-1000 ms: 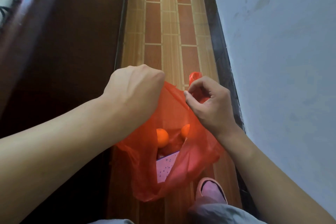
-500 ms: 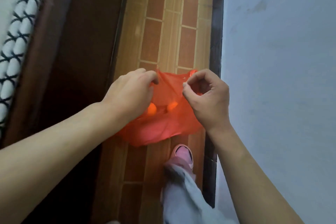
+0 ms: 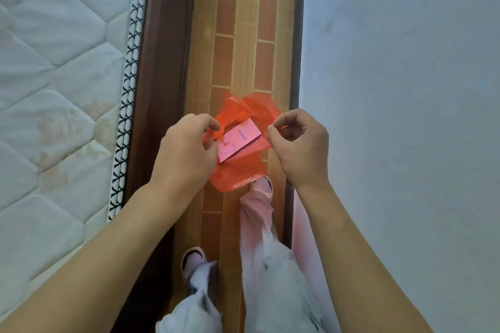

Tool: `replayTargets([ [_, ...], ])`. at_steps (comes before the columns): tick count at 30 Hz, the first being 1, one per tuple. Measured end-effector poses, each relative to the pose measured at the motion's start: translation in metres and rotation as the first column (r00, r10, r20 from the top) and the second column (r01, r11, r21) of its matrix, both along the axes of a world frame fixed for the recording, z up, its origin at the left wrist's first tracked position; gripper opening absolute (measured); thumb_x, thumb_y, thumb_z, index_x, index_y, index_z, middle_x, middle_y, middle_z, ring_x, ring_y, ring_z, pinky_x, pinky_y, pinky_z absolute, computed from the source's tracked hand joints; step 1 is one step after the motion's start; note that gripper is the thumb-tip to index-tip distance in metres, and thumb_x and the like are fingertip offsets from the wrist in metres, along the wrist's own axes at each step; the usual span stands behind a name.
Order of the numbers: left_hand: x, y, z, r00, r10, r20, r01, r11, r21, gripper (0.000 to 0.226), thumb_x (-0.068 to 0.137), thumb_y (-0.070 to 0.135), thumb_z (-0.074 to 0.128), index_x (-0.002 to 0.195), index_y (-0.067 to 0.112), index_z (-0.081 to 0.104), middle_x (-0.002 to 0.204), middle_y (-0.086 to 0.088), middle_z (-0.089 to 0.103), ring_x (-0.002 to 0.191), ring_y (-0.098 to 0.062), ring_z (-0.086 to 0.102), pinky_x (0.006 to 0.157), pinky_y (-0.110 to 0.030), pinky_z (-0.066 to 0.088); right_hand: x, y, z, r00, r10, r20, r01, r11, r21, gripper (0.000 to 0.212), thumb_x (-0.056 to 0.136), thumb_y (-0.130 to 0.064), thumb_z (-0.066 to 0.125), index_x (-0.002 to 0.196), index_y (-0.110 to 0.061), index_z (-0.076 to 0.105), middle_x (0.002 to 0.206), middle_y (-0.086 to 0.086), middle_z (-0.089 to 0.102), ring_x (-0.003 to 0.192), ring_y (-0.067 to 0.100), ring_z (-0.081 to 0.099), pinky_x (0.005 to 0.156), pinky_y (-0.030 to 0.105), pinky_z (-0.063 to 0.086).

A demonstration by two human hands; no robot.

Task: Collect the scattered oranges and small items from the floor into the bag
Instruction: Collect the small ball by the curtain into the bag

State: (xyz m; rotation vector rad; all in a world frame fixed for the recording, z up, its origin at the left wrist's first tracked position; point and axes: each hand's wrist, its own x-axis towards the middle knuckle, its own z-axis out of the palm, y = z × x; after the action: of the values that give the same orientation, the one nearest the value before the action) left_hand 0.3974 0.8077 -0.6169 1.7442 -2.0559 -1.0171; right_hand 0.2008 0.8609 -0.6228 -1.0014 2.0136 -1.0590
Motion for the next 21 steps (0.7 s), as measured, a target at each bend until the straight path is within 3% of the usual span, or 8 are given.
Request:
replayTargets([
  [7, 0.003, 0.016, 0.124, 1.0, 0.0, 0.013, 0.002, 0.979, -0.203, 0.023, 0.084, 0.001, 0.064, 0.1, 0.016, 0.071, 0.095, 0.002, 0.068, 0.081, -0.021, 0.064, 0.073, -0.041, 0.054, 0.004, 0.014, 0.127, 0.997, 0.023, -0.079, -0.028, 0.998, -0.057, 0.013, 0.085, -0.005, 0.073, 0.083, -0.017, 0.069, 0.074, -0.006, 0.069, 0.068, 0.015, 0.068, 0.067, 0.029, 0.059],
  [14, 0.025, 0.007, 0.246, 0.997, 0.051, 0.064, -0.02, 0.91, -0.413, 0.018, 0.086, 0.009, 0.07, 0.099, 0.021, 0.072, 0.092, 0.005, 0.07, 0.079, -0.025, 0.067, 0.066, -0.041, 0.055, 0.005, 0.01, 0.244, 0.96, 0.066, -0.272, -0.12, 0.975, -0.187, 0.015, 0.085, -0.003, 0.071, 0.086, -0.018, 0.067, 0.08, -0.006, 0.069, 0.072, 0.012, 0.067, 0.07, 0.03, 0.059],
  [21, 0.049, 0.021, 0.344, 0.997, 0.057, -0.06, -0.08, 0.85, -0.521, 0.014, 0.086, 0.012, 0.073, 0.097, 0.021, 0.075, 0.09, 0.007, 0.072, 0.077, -0.02, 0.066, 0.069, -0.037, 0.054, 0.024, 0.026, 0.353, 0.93, 0.017, -0.368, -0.127, 0.952, -0.277, 0.01, 0.088, -0.008, 0.073, 0.089, -0.017, 0.071, 0.085, -0.004, 0.071, 0.073, 0.009, 0.066, 0.07, 0.021, 0.058],
])
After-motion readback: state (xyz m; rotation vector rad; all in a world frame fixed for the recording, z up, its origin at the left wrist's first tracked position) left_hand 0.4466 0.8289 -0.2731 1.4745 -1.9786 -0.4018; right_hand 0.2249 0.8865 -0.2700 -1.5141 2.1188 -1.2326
